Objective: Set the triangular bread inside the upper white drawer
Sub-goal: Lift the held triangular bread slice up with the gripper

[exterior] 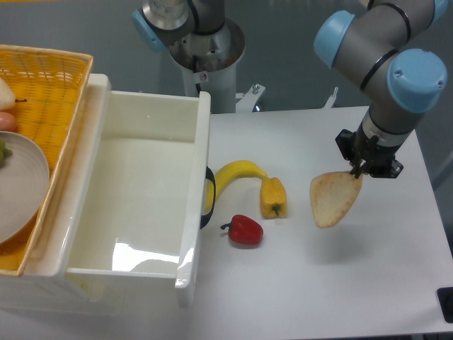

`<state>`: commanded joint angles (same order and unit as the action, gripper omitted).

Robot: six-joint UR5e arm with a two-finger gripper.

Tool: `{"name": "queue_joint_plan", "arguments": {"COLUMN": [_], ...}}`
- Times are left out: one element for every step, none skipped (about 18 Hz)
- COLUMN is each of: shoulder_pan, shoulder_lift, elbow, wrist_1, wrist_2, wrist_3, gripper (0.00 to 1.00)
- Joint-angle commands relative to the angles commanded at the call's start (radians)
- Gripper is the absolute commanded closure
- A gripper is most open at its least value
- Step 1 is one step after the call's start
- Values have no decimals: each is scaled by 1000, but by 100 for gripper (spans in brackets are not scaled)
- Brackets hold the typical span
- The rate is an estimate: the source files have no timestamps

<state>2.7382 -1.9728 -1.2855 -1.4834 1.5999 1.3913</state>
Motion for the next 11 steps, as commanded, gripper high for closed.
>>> {"name": "queue_joint_plan", "arguments": {"shoulder_pan": [0, 0, 0, 0, -2, -3, -3, -3, -3, -3, -3], "shoulder_lift": [5, 11, 24, 37, 55, 72, 89, 110, 127, 146, 161], "elbow": [0, 2, 6, 6, 6, 6, 6, 5, 5, 5, 5], "wrist_1": [-11, -23, -32, -44, -57, -66, -74, -78, -83, -90, -98], "wrist_2": [-2, -2, -3, -11, -12, -20, -38, -63, -87, -103, -112], "wrist_3": [-2, -2, -6, -21, -38, -52, -67, -84, -103, -116, -124], "gripper": [100, 100, 100, 100, 100, 100, 100, 100, 100, 100, 100]}}
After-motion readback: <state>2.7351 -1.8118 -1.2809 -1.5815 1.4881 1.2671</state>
